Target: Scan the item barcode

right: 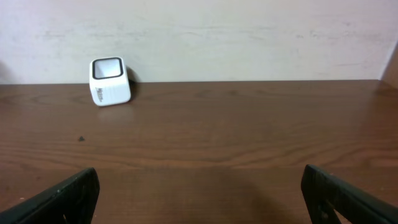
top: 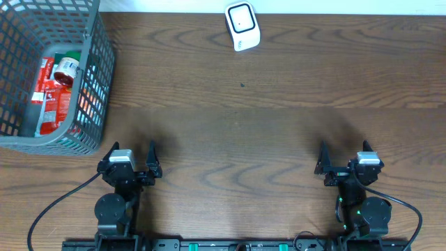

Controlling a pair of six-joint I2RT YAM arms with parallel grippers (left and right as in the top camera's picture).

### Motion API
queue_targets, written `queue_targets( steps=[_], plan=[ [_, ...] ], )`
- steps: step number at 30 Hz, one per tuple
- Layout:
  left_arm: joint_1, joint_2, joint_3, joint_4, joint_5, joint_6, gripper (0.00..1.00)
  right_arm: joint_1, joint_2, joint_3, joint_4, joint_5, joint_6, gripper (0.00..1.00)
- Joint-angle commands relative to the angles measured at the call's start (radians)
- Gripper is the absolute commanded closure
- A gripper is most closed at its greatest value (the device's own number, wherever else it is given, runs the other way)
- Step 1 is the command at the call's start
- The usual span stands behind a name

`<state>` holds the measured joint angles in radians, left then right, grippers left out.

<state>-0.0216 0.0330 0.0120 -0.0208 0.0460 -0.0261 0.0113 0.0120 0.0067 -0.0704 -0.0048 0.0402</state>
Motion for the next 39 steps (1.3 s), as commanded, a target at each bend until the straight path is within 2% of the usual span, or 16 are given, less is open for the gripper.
queue_targets(
  steps=[1,16,25,33,39],
  plan=[
    [0.005,0.002,-0.008,-0.047,-0.013,0.003,0.12,-0.008,0.002,-0.002,-0.004,-0.004,-0.004,0.01],
    [0.004,0.01,-0.005,-0.046,0.027,0.0,0.12,-0.008,0.002,-0.002,-0.004,-0.004,-0.004,0.01],
    [0.004,0.01,0.053,-0.077,0.099,-0.203,0.12,-0.008,0.002,-0.002,-0.004,-0.004,-0.004,0.01],
    [0.004,0.01,0.196,-0.296,0.156,-0.268,0.12,-0.008,0.002,-0.002,-0.004,-0.004,-0.004,0.01],
    [0.004,0.012,0.313,-0.492,0.156,-0.269,0.12,-0.008,0.002,-0.002,-0.004,-0.004,-0.004,0.01]
  ],
)
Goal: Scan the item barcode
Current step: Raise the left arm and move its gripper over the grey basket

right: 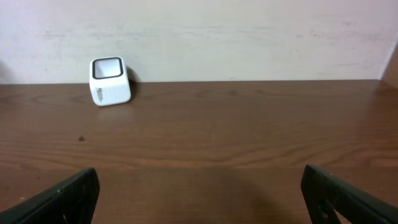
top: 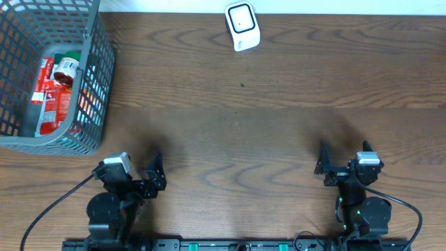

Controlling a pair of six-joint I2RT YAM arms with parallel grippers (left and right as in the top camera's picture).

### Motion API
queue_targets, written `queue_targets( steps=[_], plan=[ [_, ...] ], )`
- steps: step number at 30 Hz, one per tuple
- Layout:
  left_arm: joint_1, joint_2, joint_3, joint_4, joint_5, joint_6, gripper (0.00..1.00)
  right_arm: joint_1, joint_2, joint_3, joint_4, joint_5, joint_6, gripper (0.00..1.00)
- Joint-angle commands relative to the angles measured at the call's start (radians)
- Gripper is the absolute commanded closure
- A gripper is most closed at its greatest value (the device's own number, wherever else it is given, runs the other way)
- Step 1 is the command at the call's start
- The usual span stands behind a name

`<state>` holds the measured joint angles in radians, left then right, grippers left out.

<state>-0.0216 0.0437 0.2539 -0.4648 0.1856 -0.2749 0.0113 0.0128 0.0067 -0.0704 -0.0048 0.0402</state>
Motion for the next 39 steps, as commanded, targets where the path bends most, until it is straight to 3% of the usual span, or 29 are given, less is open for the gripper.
queue_targets(
  steps=[1,7,15,28,31,35,39],
  plan=[
    [0.004,0.005,0.098,-0.075,0.017,-0.021,0.12,-0.008,0.001,-0.002,-0.004,-0.004,-0.004,0.01],
    [0.004,0.1,0.272,-0.195,0.017,-0.045,0.12,-0.008,0.001,-0.002,-0.004,-0.004,-0.004,0.01],
    [0.004,0.425,0.605,-0.386,0.077,-0.045,0.12,-0.008,0.001,-0.002,-0.004,-0.004,-0.004,0.01],
    [0.005,1.143,1.59,-0.883,0.07,0.062,0.12,-0.008,0.001,-0.002,-0.004,-0.004,-0.004,0.01],
    [0.011,1.309,1.828,-0.973,0.002,0.077,0.12,-0.008,0.001,-0.002,-0.004,-0.004,-0.004,0.01],
    [0.064,1.455,2.031,-1.009,-0.03,0.138,0.12,-0.008,0.001,-0.002,-0.004,-0.004,-0.004,0.01],
    [0.176,1.517,2.073,-0.987,-0.03,0.141,0.12,-0.008,0.001,-0.002,-0.004,-0.004,-0.004,0.01]
  ],
)
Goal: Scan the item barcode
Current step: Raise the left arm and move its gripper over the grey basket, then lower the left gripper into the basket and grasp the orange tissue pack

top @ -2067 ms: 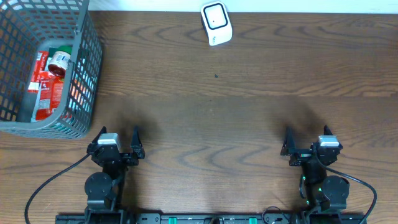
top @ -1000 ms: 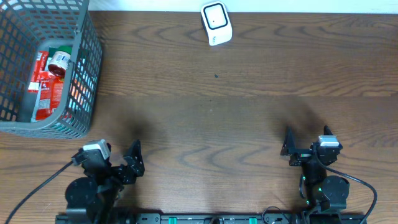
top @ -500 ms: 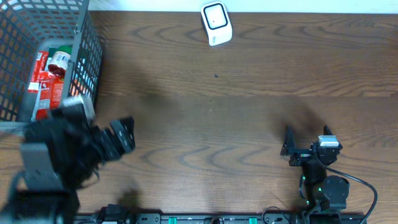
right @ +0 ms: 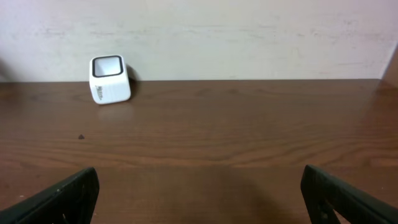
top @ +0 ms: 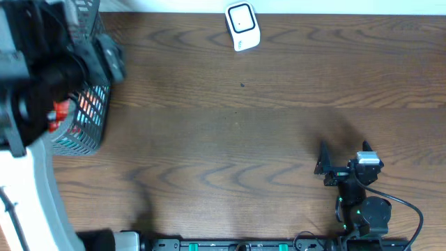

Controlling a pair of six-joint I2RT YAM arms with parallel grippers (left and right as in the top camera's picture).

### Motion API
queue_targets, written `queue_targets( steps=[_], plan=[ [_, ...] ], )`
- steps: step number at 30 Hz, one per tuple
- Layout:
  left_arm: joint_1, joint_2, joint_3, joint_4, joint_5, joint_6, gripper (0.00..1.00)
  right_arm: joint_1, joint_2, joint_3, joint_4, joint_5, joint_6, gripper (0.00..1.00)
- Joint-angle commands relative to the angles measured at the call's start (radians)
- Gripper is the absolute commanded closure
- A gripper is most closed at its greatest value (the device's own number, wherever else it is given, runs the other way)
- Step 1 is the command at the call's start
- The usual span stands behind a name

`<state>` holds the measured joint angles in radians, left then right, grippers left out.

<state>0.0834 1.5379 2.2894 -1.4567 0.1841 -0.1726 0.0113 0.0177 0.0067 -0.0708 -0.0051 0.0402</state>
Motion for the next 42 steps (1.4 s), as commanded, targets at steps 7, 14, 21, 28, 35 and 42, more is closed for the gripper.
queue_targets(
  steps=[7,14,21,28,35,42],
  plan=[
    [0.321,0.088,0.037,0.021,-0.078,0.138,0.12,-0.008,-0.004,-0.002,-0.004,-0.004,-0.004,0.01],
    [0.491,0.174,0.023,0.021,0.045,0.138,0.12,-0.008,-0.004,-0.002,-0.004,-0.004,-0.004,0.01],
    [0.517,0.3,0.023,0.014,0.045,0.139,0.12,-0.008,-0.004,-0.002,-0.004,-0.004,-0.004,0.01],
    [0.517,0.442,0.023,0.014,0.045,0.139,0.12,-0.008,-0.004,-0.002,-0.004,-0.004,-0.004,0.01],
    [0.517,0.549,0.023,0.013,0.192,0.209,0.07,-0.008,-0.004,-0.002,-0.004,-0.003,-0.004,0.01],
    [0.517,0.618,0.022,-0.015,0.198,0.229,0.04,-0.008,-0.004,-0.002,-0.004,-0.004,-0.004,0.01]
  ],
)
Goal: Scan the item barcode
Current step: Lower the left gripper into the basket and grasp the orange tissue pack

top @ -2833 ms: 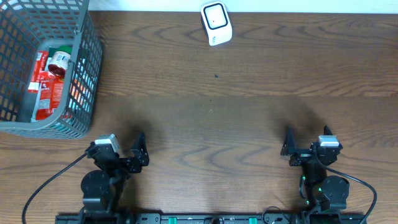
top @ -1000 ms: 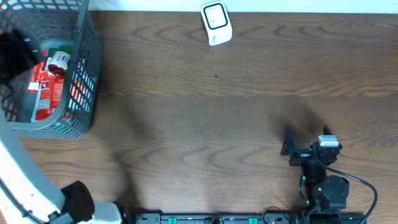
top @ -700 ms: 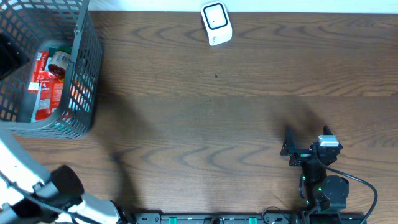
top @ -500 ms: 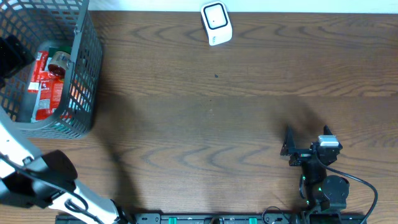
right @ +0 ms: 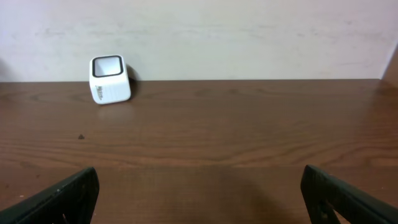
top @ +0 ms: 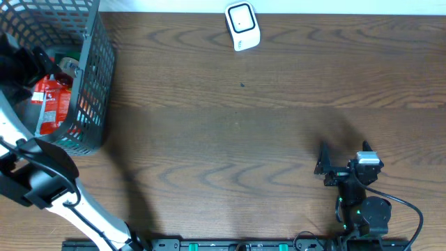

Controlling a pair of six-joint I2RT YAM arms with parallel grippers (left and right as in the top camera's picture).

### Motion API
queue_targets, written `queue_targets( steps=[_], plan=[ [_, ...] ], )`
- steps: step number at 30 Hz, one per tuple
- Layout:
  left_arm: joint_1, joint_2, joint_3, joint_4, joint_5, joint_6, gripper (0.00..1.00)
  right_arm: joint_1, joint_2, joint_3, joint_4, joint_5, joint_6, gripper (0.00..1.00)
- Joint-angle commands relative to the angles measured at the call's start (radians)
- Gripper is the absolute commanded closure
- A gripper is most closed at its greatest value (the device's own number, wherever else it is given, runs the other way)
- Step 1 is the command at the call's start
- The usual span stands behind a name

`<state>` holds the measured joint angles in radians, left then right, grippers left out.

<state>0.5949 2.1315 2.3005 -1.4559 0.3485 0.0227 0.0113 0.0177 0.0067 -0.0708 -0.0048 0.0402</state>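
Note:
The white barcode scanner (top: pixel 242 26) stands at the table's far edge and also shows as the scanner (right: pixel 110 79) in the right wrist view. Red packets (top: pixel 50 94) and a green item (top: pixel 67 63) lie in the grey wire basket (top: pixel 97 77) at the far left. My left arm reaches up from the front left, and its dark gripper (top: pixel 17 61) is over the basket's left part, beside the red packets. Its fingers are not distinguishable. My right gripper (top: pixel 343 157) rests open near the front right, its gripper (right: pixel 199 199) holding nothing.
The brown wooden table (top: pixel 237 132) meets a pale wall behind the scanner. A small dark speck (top: pixel 242 85) lies on the wood in front of the scanner. My left arm's white link (top: pixel 42 174) crosses the front left of the table.
My left arm was a large blur high over the basket's near side. Now its gripper is lower, inside the basket's left part by the red packets. The right arm has not moved.
Both arms were parked at the front edge with fingers open. Then the left arm had turned toward the left at its base. After that it was raised over the basket, and now its gripper is down among the items in the basket.

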Motion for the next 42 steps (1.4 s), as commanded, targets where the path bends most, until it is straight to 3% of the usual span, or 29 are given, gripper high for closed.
queue_targets(
  steps=[1,21,42],
  plan=[
    [0.005,0.034,0.008,-0.017,0.034,0.033,0.04,-0.008,-0.004,-0.002,-0.004,-0.004,-0.004,0.01],
    [-0.026,0.114,-0.035,0.026,0.033,0.071,0.04,-0.008,-0.004,-0.002,-0.004,-0.004,-0.004,0.01],
    [-0.031,0.114,-0.376,0.284,0.033,0.069,0.04,-0.008,-0.004,-0.002,-0.004,-0.004,-0.004,0.01]
  ],
)
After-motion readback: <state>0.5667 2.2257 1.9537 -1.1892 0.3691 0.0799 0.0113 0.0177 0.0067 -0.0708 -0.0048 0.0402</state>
